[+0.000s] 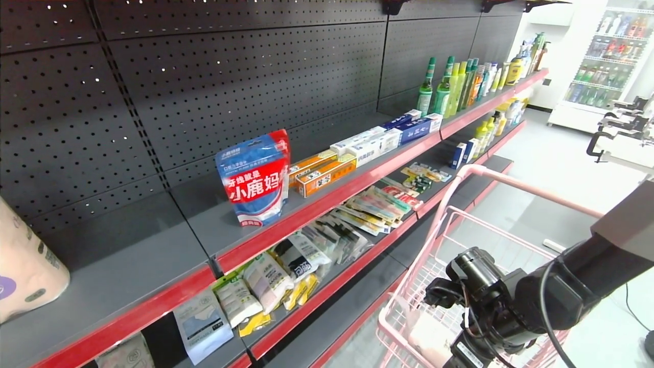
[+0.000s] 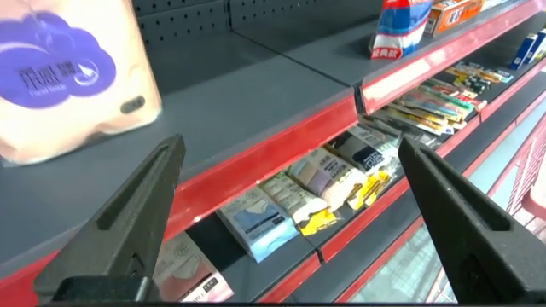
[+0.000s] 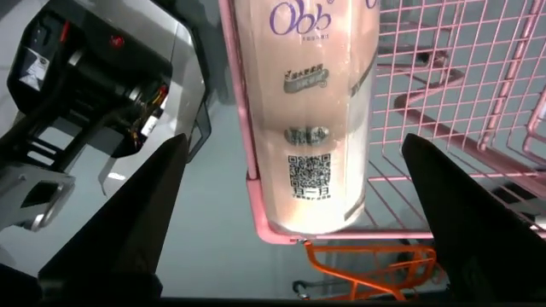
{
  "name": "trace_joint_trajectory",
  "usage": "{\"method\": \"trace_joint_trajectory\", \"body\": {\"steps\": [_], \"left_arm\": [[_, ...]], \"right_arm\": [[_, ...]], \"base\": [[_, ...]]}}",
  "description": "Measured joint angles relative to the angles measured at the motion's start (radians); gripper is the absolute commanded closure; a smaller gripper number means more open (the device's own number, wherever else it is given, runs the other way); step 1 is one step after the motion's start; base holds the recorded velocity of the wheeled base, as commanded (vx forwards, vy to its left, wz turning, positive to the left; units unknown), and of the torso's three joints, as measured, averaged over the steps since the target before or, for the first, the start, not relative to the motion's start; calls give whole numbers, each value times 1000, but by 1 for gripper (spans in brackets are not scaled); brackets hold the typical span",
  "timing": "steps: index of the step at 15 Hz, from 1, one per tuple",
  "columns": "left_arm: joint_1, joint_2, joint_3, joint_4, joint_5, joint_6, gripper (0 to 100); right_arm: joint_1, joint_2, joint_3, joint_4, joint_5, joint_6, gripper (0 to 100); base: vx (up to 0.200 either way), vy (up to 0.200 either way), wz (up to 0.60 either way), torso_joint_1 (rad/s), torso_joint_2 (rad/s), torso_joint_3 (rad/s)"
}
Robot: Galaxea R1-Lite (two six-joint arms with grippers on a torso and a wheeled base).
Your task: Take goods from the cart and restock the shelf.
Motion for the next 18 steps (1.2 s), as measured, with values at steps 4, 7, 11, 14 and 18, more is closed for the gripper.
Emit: {"method": "trace_joint_trajectory", "body": {"steps": [4,7,11,14,18], "left_arm": [[0,0,0,0,0,0,0],[1,0,0,0,0,0,0],[0,0,0,0,0,0,0],[1,0,0,1,0,0,0],[1,0,0,0,0,0,0]], "right_arm": [[3,1,-7,0,15,-4,0],[2,9,-10,0,15,-3,0],[-2,24,-14,0,14,-3,0],[-14,34,-22,0,13,-3,0],[-34,49,-44,0,10,-4,0]], "base": [[0,0,0,-149,352,194],[0,0,0,-28,76,44],[0,0,0,-62,149,87],[0,0,0,-121,303,177],[0,0,0,-10,36,22]]}}
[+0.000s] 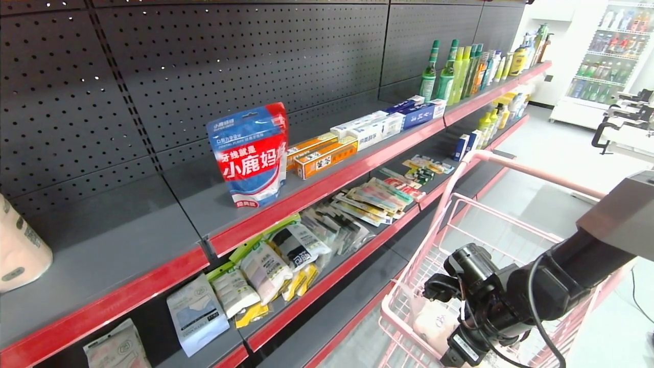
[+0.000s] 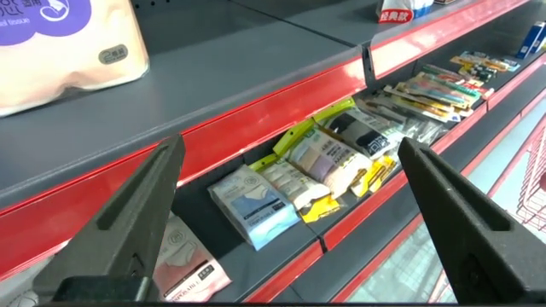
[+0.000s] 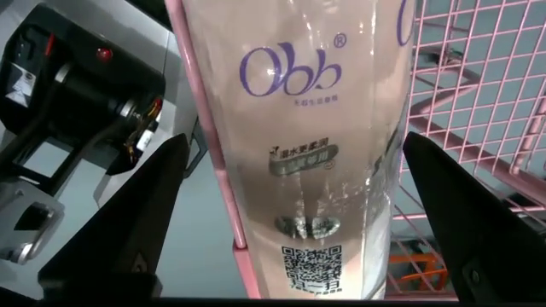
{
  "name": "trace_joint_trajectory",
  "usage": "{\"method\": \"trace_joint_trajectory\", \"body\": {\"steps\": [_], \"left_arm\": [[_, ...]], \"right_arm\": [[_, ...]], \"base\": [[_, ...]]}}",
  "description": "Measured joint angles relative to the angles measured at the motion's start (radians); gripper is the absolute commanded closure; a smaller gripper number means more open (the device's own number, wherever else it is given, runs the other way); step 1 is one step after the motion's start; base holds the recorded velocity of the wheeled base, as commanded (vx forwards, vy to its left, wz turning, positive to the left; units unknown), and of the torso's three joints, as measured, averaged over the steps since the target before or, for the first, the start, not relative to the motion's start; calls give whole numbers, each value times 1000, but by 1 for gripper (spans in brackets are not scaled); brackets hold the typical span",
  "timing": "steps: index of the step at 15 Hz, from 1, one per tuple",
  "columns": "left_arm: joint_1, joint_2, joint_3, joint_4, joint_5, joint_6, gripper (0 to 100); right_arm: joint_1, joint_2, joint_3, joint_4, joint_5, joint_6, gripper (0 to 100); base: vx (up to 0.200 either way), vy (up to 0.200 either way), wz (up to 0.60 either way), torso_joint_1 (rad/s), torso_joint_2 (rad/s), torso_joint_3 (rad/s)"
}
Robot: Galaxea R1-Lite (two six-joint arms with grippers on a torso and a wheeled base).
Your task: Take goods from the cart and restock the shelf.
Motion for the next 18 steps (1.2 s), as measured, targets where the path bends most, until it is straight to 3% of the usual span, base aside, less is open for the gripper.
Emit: {"method": "trace_joint_trajectory", "body": {"steps": [14,18], "left_arm": [[0,0,0,0,0,0,0],[0,0,0,0,0,0,0]], "right_arm": [[-59,67,-37,-2,4,-44,0],[-59,90,-52,-3,5,-127,0]], "base": [[0,0,0,0,0,0],[0,0,0,0,0,0]]}}
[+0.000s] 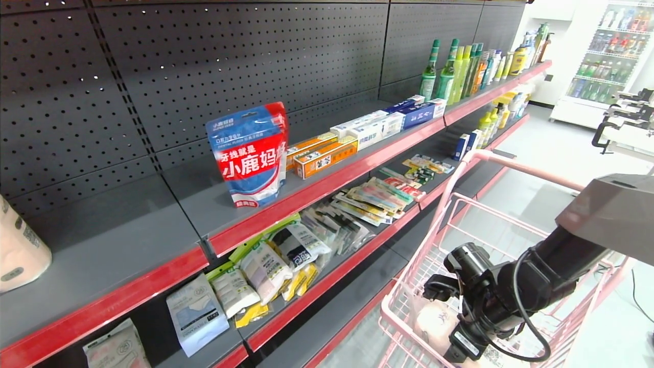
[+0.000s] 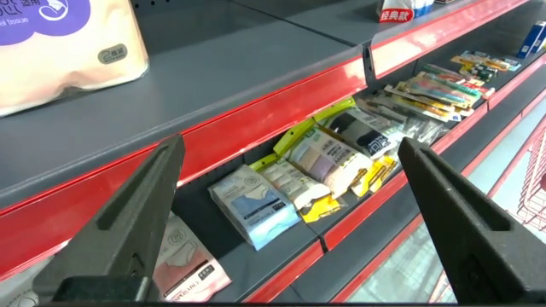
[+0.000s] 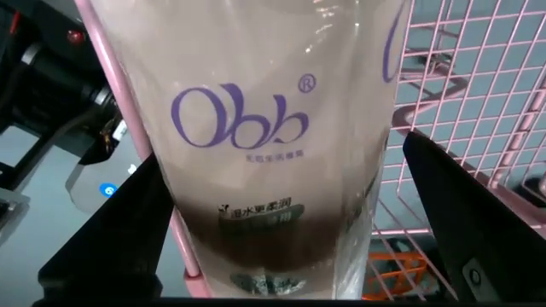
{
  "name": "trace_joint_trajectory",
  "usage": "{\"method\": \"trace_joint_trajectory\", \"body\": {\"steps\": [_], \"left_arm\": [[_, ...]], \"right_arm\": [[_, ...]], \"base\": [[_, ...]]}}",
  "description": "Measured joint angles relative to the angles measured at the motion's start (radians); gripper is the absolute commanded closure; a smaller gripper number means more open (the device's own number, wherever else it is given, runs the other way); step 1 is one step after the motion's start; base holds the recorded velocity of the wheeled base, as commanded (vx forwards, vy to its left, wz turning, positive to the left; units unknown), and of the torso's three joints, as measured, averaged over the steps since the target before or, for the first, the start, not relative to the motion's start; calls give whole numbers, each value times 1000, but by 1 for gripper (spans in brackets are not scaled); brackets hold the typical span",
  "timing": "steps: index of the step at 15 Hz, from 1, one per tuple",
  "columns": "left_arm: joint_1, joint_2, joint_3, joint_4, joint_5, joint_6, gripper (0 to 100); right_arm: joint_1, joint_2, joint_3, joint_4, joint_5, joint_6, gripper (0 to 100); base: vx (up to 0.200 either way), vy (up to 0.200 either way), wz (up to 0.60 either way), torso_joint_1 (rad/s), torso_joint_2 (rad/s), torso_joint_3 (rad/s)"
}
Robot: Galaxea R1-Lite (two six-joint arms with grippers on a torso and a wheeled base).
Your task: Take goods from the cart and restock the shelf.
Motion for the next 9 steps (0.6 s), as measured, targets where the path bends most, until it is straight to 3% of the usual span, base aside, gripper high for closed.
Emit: {"method": "trace_joint_trajectory", "body": {"steps": [9], "left_arm": [[0,0,0,0,0,0,0]], "right_arm": [[-1,56,-52,-18,9,-25,0]], "base": [[0,0,0,0,0,0]]}}
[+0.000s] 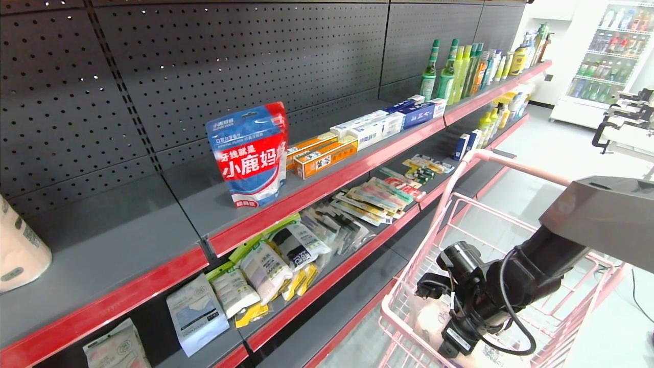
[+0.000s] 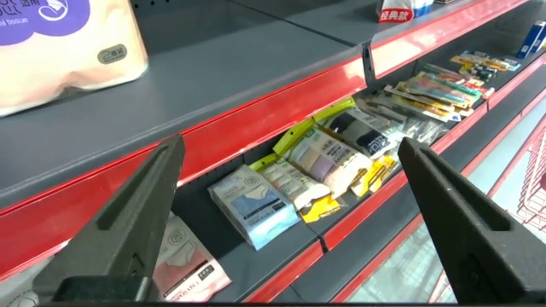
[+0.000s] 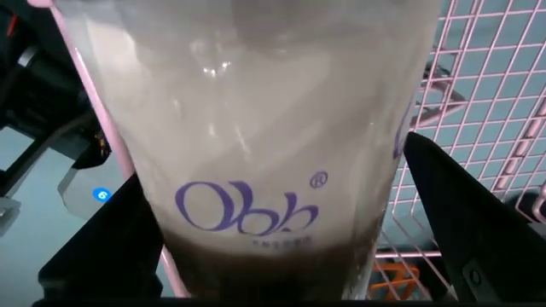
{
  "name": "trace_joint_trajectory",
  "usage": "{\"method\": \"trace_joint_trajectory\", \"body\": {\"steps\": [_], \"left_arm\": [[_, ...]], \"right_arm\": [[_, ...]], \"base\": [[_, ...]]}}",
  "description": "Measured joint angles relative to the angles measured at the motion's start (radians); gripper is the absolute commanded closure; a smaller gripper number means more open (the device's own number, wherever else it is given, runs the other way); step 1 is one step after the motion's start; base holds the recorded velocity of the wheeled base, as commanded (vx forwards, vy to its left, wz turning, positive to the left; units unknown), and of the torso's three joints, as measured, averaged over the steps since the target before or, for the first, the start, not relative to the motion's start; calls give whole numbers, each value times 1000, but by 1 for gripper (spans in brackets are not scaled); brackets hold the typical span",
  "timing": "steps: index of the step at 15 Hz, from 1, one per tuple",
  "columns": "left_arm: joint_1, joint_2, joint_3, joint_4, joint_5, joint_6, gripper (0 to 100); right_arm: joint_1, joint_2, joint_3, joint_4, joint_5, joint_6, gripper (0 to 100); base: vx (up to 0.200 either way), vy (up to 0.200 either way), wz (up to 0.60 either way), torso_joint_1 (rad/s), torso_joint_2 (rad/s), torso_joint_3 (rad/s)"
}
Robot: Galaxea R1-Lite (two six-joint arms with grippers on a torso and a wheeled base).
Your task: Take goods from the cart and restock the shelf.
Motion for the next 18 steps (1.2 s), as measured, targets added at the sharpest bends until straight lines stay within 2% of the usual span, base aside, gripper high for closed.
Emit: {"method": "trace_joint_trajectory", "body": {"steps": [4,12,13,18], "left_arm": [[0,0,0,1,0,0,0],[0,0,0,0,0,0,0],[0,0,0,0,0,0,0],[0,0,0,0,0,1,0]], "right_arm": [[-7,4,-11,-2,1,2,0],[-11,3,-2,-64,-25,-6,0],[-11,3,1,-66,-23,-3,100],[-13,3,30,-76,-25,13,100]], "base": [[0,0,0,-110,273,164],[0,0,0,-7,17,11],[0,0,0,0,0,0],[0,0,0,0,0,0]]}}
